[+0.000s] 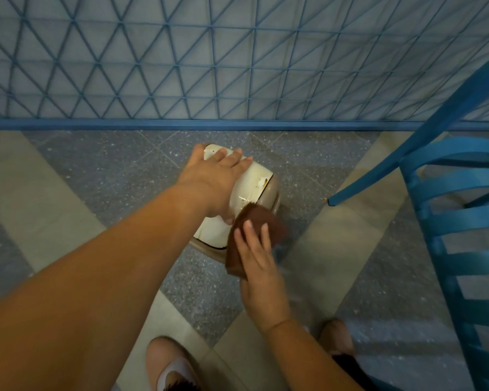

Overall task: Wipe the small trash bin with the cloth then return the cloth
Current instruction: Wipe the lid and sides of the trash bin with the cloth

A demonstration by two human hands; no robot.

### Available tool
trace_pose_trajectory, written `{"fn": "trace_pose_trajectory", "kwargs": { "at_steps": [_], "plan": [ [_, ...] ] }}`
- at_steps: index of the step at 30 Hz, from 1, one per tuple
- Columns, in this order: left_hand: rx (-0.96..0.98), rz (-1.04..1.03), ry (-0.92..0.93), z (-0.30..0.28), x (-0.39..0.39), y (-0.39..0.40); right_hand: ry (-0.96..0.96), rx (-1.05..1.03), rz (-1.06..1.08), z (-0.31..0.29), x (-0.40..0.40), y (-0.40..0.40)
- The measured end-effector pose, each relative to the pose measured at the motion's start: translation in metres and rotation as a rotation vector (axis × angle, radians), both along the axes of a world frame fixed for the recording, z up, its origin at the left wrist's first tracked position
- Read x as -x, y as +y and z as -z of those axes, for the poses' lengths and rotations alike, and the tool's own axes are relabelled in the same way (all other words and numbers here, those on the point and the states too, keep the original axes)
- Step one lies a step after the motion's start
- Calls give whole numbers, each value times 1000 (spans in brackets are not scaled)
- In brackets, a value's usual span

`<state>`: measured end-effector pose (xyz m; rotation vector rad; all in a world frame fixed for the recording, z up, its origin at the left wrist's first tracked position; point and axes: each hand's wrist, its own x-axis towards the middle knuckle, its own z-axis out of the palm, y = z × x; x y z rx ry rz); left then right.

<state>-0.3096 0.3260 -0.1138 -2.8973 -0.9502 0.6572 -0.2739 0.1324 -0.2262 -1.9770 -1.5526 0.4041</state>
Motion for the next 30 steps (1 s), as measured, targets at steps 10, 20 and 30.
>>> {"fn": "trace_pose_trajectory", "kwargs": {
  "at_steps": [10,20,30],
  "plan": [
    [0,1,-19,1,2,-1,-301,48,-265,39,-15,-40],
    [8,76,-13,-1,8,0,1263,143,974,-24,-49,1],
    [12,243,81,-20,19,-3,1403,231,942,-28,14,-8]
  ]
}}
